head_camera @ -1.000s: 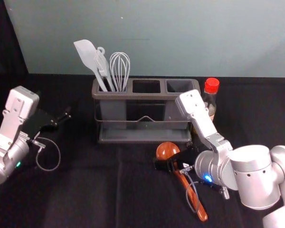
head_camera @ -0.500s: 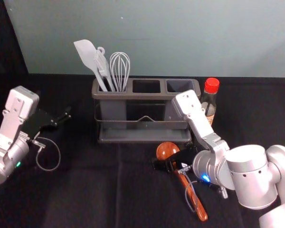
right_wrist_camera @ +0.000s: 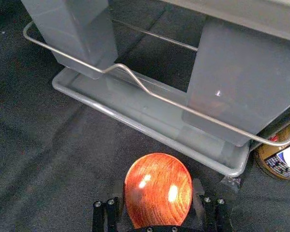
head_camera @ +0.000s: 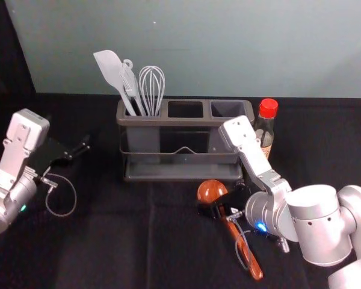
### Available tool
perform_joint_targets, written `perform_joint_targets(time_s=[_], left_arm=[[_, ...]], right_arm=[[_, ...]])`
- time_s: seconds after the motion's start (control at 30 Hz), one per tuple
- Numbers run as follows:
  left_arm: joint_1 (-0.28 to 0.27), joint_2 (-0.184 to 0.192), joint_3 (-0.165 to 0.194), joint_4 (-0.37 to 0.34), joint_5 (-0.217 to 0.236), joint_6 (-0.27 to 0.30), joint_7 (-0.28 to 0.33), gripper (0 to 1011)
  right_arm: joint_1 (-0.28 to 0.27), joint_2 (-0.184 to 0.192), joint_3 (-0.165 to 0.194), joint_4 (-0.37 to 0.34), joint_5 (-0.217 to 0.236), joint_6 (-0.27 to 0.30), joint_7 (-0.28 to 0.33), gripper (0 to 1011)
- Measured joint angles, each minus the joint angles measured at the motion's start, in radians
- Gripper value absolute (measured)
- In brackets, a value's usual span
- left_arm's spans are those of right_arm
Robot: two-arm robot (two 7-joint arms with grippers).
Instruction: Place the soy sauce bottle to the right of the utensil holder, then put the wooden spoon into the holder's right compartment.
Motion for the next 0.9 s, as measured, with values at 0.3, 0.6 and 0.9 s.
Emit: perform_joint_targets(time_s=[0.3, 0.6, 0.9], left_arm=[[0.0, 0.0, 0.0, 0.0, 0.0, 0.0, 0.0, 1005], [0.0, 0.0, 0.0, 0.0, 0.0, 0.0, 0.0, 1005], [0.0, 0.0, 0.0, 0.0, 0.0, 0.0, 0.0, 1005]], right_arm=[[-0.015, -0.004, 0.016, -0.032, -0.011, 0.002, 0.012, 837], [-0.073, 0.037, 0.056, -0.184, 0.003, 0.012, 0.077, 836], [-0.141, 0.11, 0.133, -0.314, 0.073, -0.031, 0.183, 836]])
